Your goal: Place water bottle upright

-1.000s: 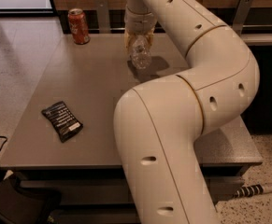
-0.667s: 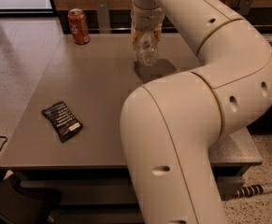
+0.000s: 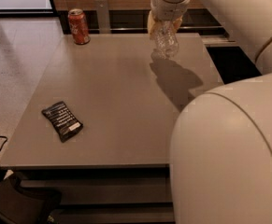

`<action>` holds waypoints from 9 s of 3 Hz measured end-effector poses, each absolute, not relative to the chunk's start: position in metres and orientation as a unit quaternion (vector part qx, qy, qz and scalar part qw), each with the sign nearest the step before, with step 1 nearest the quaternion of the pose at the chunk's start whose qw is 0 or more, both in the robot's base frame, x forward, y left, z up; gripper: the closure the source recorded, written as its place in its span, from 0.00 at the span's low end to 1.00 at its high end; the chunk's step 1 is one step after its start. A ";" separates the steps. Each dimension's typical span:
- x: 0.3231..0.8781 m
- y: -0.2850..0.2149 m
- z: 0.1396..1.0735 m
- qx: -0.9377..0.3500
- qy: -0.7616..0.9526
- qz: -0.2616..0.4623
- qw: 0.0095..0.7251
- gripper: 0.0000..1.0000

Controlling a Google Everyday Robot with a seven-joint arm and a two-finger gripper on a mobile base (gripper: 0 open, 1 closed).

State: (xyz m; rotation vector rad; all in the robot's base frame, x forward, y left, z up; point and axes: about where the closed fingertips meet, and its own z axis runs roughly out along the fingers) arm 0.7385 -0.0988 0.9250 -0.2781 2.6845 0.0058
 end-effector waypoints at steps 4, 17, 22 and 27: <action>0.761 -0.115 0.994 -0.305 0.831 0.115 0.451 1.00; 0.740 0.019 0.962 -0.449 0.600 0.294 0.593 1.00; 0.770 0.029 0.919 -0.421 0.605 0.307 0.603 1.00; 0.776 0.003 0.888 -0.393 0.613 0.296 0.618 1.00</action>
Offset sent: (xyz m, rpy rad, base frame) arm 0.0100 -0.0245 0.0708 0.1153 -0.3964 0.3988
